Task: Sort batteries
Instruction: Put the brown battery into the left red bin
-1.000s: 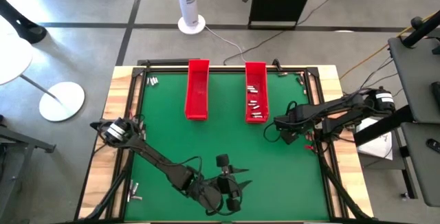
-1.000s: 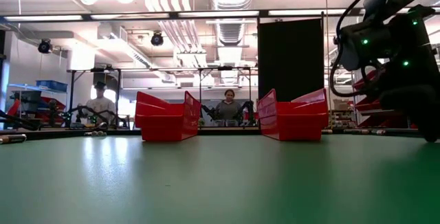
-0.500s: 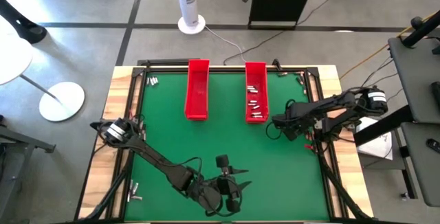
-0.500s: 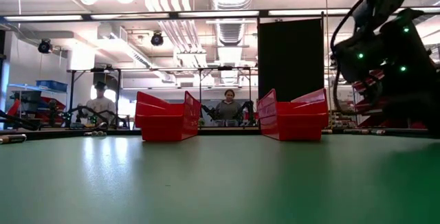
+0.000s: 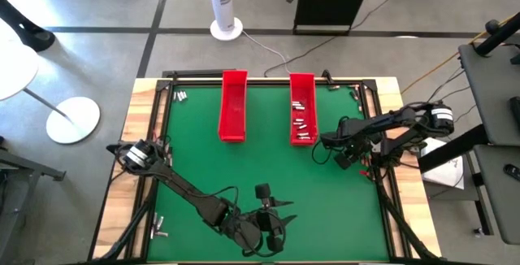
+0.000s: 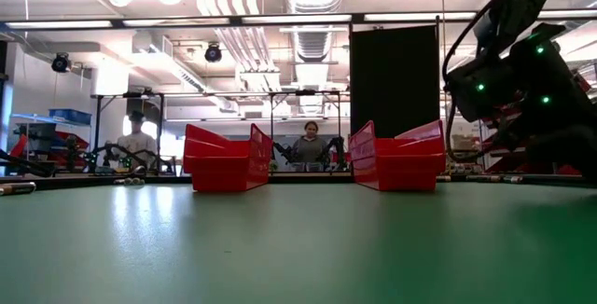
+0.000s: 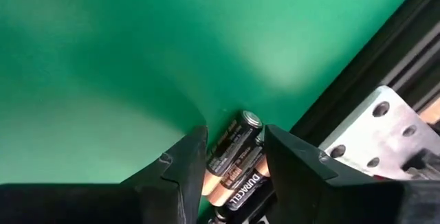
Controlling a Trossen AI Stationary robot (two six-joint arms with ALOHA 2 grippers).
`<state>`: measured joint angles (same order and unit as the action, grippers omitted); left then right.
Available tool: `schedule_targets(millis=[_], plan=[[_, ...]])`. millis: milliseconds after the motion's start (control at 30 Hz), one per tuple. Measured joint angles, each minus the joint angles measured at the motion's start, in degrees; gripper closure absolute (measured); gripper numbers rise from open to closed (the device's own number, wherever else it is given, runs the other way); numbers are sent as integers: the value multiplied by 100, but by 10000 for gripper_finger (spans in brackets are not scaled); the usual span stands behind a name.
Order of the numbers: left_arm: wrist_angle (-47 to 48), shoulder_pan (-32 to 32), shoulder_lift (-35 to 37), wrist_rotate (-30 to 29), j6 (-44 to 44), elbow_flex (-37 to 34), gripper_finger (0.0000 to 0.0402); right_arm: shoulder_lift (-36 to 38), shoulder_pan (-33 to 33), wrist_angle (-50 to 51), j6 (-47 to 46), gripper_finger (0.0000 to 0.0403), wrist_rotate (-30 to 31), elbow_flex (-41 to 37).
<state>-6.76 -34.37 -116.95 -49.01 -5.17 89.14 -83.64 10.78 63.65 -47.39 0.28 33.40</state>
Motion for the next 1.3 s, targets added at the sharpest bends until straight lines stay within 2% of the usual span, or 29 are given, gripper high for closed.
schedule_targets(millis=[233,467,700,1100,1300], plan=[[33,-57,0,4,22,-2,244,-70,22,-58,454,274,-167,-1],[33,-46,0,2,22,0,244,456,0,-158,480,321,-376,-19],[11,-49,0,0,22,0,244,943,-111,-273,428,360,-923,-19],[11,-46,4,-7,66,0,244,981,-983,-1079,124,319,-851,-239],[11,-42,4,-11,66,0,244,976,-1447,-1028,-84,330,-385,-234]])
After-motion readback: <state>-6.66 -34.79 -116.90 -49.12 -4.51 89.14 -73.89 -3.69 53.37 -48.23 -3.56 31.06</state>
